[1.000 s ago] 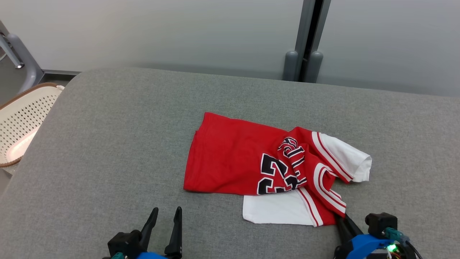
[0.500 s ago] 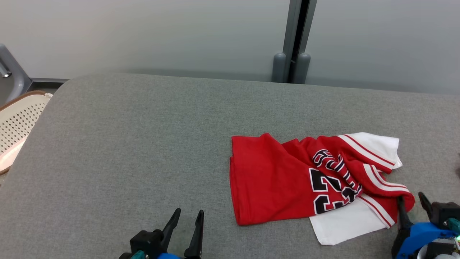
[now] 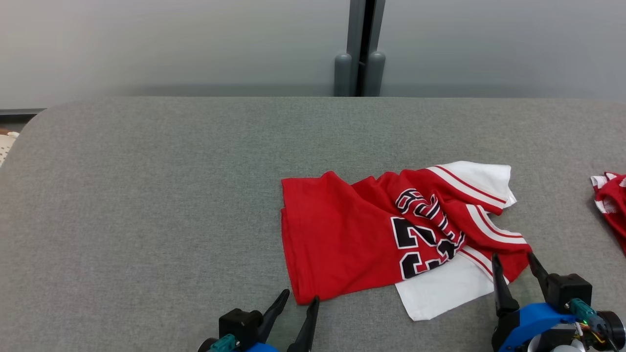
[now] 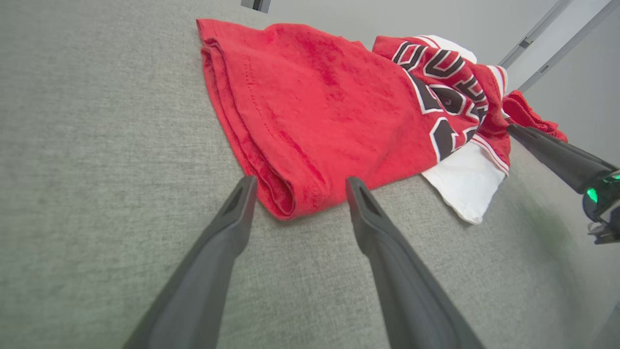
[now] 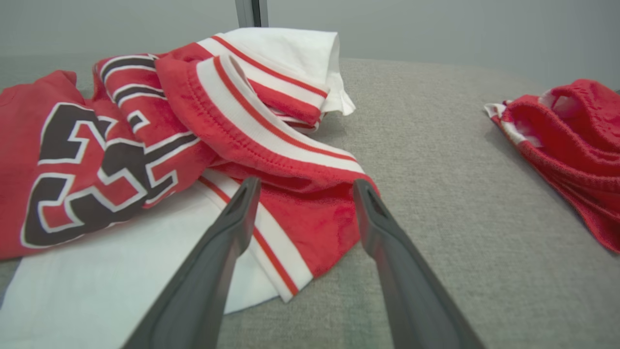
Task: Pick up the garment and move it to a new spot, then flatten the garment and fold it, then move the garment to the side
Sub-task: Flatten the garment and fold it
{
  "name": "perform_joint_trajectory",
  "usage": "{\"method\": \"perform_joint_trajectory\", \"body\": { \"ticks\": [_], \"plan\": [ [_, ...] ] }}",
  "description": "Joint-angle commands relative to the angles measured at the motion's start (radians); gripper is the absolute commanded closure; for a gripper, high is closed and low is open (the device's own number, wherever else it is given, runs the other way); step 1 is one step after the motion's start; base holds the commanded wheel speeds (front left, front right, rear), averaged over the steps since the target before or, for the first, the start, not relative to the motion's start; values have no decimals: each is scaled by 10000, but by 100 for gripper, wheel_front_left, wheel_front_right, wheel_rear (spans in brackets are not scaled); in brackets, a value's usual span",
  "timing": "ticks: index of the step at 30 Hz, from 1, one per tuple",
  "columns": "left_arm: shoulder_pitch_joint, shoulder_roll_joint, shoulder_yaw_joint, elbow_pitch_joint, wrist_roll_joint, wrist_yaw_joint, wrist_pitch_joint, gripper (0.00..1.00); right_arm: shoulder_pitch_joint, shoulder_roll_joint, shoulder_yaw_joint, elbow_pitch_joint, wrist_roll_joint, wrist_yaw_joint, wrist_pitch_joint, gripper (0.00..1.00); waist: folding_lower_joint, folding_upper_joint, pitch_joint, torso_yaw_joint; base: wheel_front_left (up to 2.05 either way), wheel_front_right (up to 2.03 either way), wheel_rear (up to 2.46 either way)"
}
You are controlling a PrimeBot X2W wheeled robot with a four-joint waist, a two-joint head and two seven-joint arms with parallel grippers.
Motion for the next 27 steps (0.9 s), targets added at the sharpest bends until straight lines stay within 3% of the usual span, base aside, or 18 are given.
{"method": "perform_joint_trajectory", "body": {
  "ticks": [1,13,14,16,17,27],
  "plan": [
    [-239,74,-130,98,-130,-20,-27,0,96,19,77,-103,64,-3,-11,0,0,0,47,-98,0,0,0],
    [-751,304,-855,567,-925,-19,-27,0,122,30,396,-156,383,-3,-11,0,0,0,258,-465,0,0,0],
    [-768,308,-865,547,-955,-19,-27,20,105,30,435,-149,408,-3,-11,0,0,0,271,-469,0,0,0],
    [-835,330,-881,471,-965,-19,-27,79,67,30,502,-135,474,-3,-11,0,0,0,289,-476,0,0,0],
    [-880,355,-896,392,-933,-19,-27,100,43,31,533,-126,485,-3,-11,0,0,0,293,-480,0,0,0],
    [-646,505,-656,-1089,-353,-19,-27,100,378,29,600,11,779,-3,-11,0,0,0,-352,20,0,0,0]
  ]
}}
